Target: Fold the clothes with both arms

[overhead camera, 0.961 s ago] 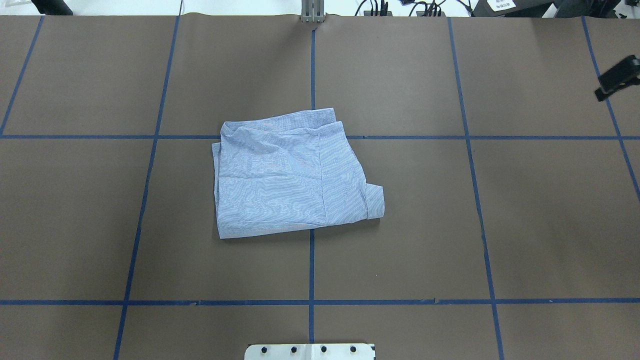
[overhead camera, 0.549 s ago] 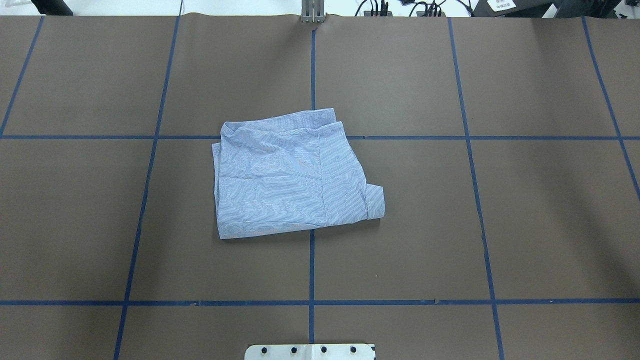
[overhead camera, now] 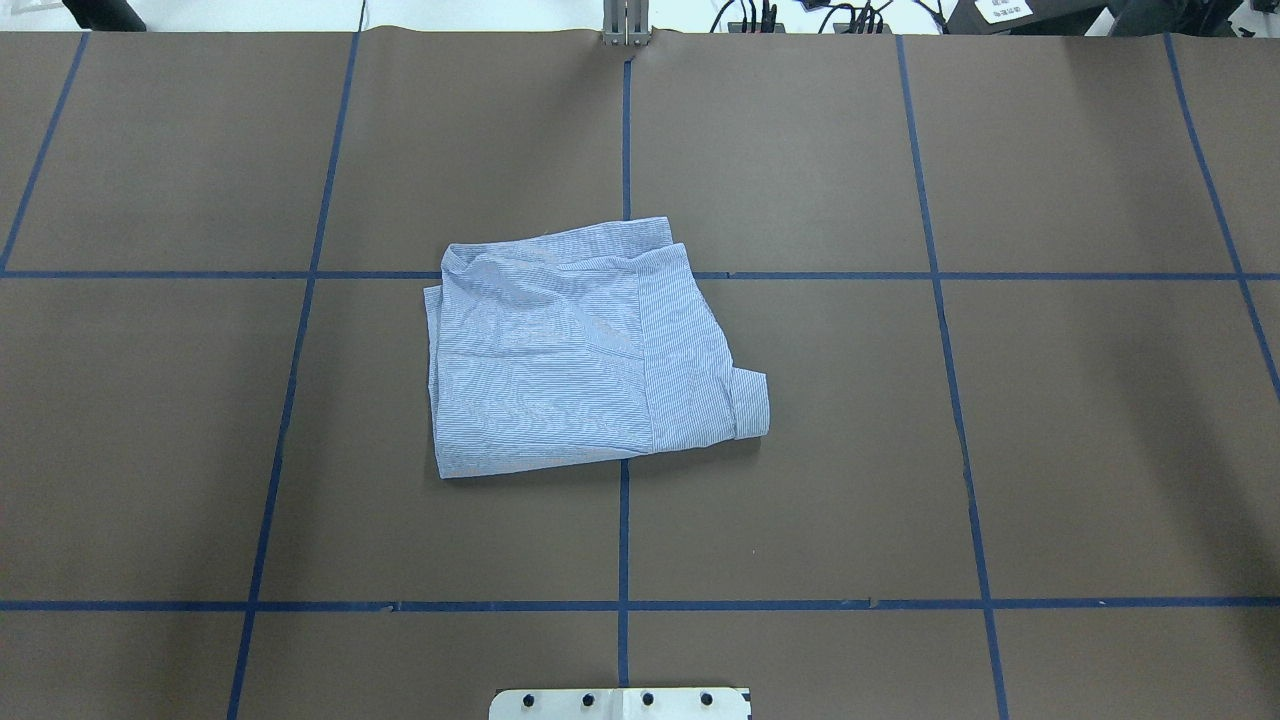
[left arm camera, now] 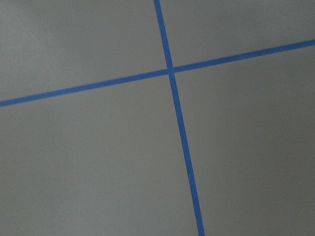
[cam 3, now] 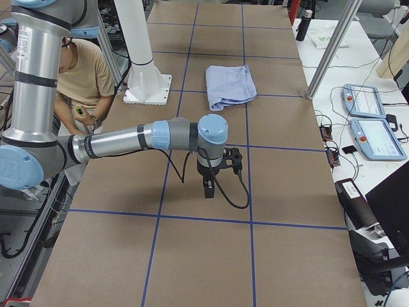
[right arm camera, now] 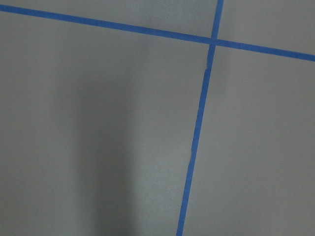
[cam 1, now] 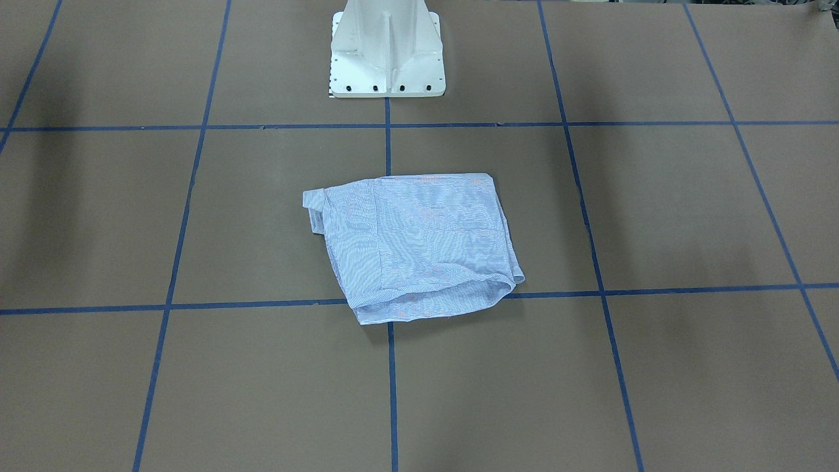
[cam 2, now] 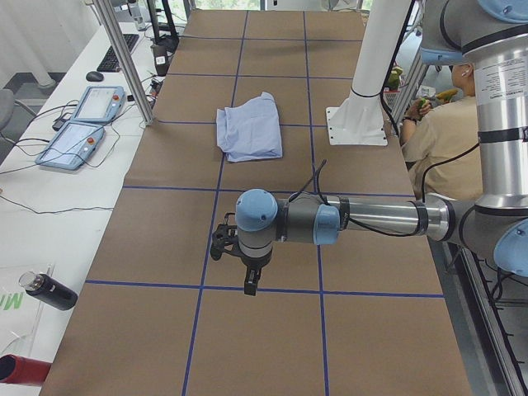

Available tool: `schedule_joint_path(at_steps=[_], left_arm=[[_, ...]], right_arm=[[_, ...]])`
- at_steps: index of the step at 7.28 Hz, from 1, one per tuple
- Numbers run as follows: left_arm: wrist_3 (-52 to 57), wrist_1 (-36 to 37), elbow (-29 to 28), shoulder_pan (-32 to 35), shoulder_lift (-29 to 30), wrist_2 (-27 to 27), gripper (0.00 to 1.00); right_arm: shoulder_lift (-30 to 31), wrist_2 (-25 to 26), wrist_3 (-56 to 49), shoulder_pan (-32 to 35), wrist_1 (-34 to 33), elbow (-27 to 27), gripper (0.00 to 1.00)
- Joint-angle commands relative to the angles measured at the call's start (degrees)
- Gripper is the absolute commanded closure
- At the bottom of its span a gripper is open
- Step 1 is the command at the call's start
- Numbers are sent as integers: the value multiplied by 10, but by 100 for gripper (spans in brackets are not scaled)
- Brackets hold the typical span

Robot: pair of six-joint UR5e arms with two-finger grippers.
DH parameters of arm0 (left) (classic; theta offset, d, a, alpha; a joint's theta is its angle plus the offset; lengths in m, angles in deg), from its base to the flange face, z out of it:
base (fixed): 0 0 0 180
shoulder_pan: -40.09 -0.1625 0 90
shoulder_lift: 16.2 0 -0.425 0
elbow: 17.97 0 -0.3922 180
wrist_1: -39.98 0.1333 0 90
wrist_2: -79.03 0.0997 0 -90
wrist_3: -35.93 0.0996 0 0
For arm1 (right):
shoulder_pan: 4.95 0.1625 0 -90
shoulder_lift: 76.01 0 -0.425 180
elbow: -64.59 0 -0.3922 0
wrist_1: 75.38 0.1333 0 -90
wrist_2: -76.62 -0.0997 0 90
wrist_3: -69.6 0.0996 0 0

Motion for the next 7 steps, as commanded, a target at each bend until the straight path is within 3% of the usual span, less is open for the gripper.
schedule_joint_path(at_steps=[1,4,7], left_arm=[[-4,6,8,0,-4,-13,0],[-1,5,12,0,-4,-9,0],[0,5,12,-1,-9,-7,0]], right_arm=[[21,-4,-2,20,1,-7,0],[66,-1,-4,45,1,-7,0],[67,19,-1,51,31,-7,0]])
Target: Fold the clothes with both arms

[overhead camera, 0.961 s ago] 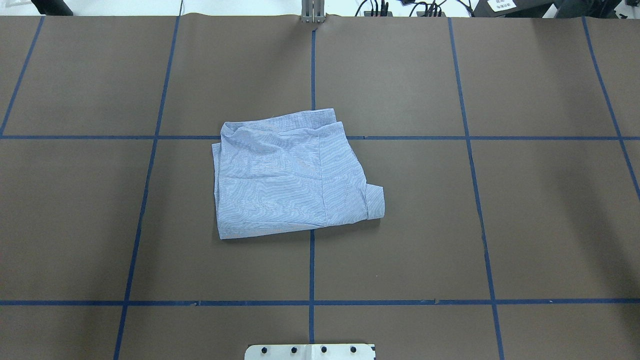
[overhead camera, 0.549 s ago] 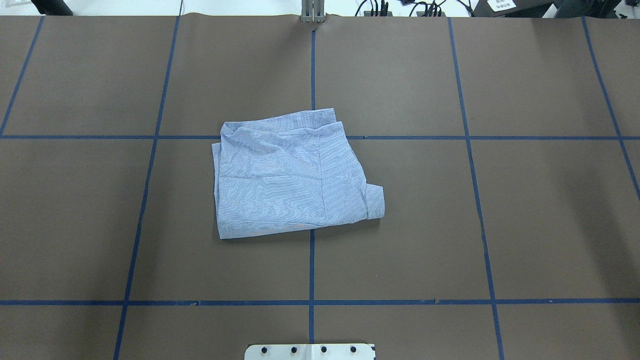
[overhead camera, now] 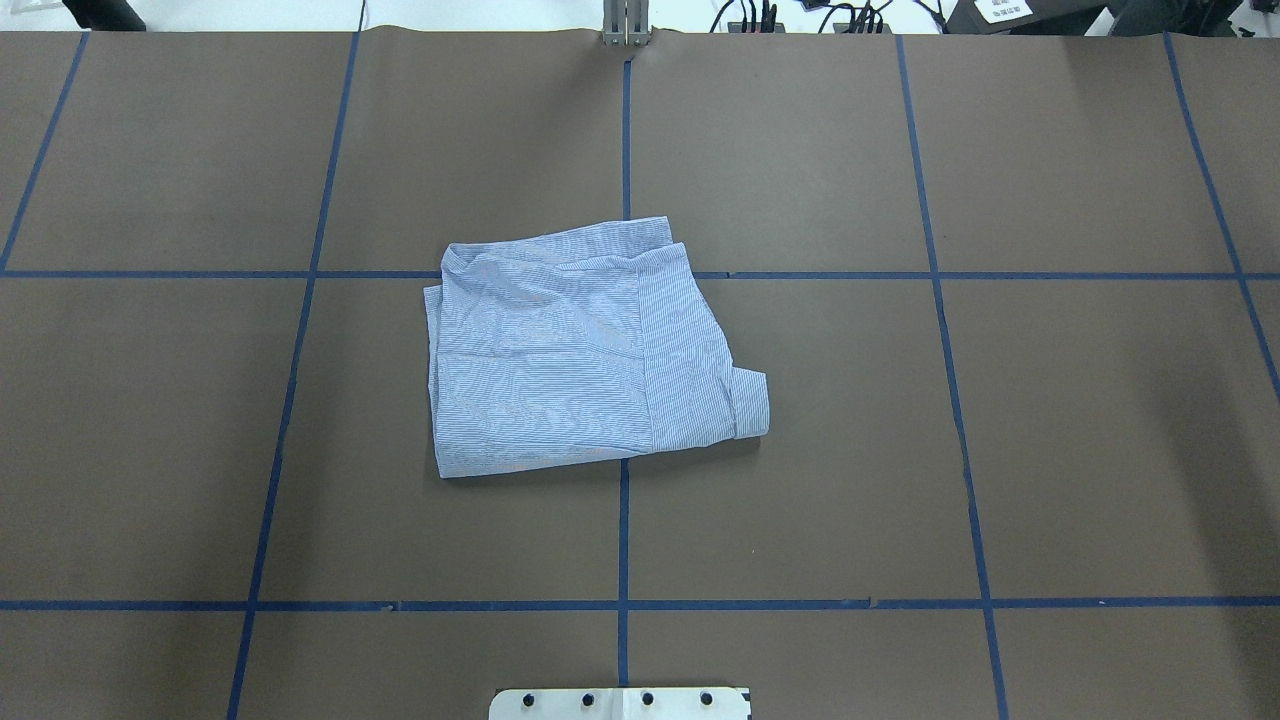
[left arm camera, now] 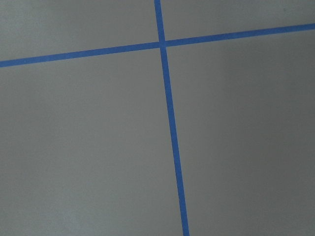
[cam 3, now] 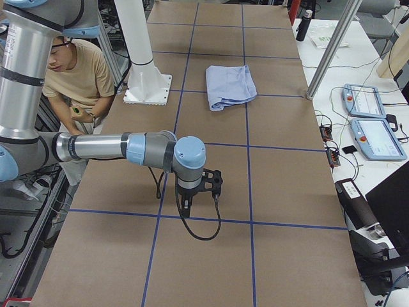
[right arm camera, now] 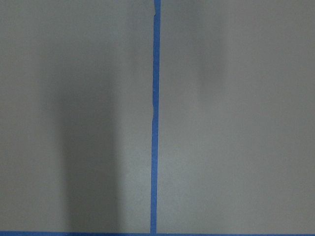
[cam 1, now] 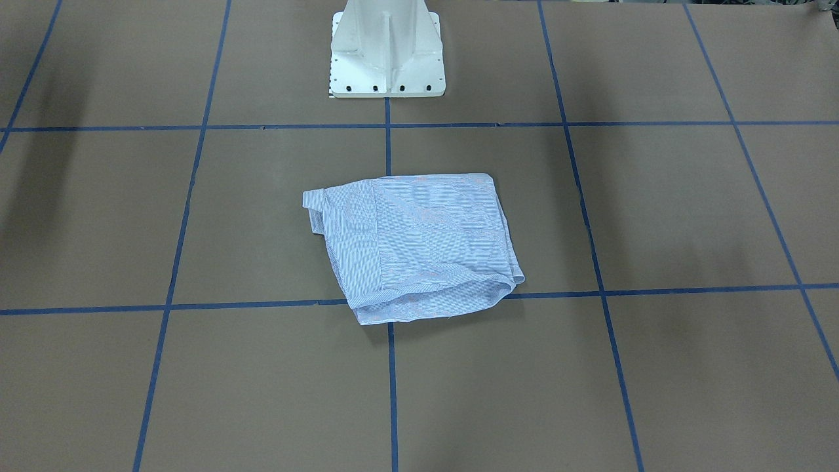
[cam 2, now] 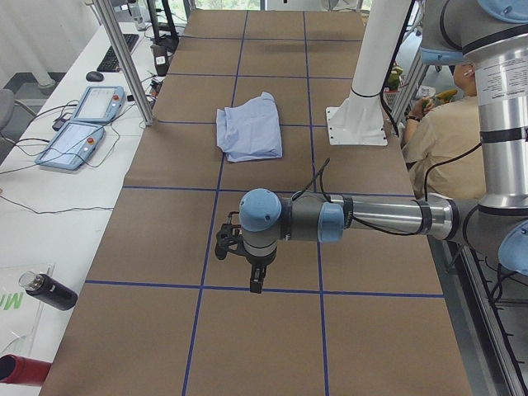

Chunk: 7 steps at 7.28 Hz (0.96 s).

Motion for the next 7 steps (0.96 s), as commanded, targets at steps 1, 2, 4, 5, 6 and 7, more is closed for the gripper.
schedule_joint_path(at_steps=[1,2,4,5,6,7], left_arm=[[0,0,0,0,-2,0,0],[0,0,0,0,-3,0,0],[0,0,1,0,-4,0,0],[0,0,1,0,-4,0,0],[0,0,1,0,-4,0,0],[0,0,2,0,-4,0,0]], right_arm=[[-2,14,6,0,26,-1,0],[-3,16,7,-4,41,-4,0],[-6,15,21,-18,55,-10,0],[-6,14,21,-18,69,-10,0],[-5,13,20,-18,79,-12,0],[-5,11,20,-18,79,-20,0]])
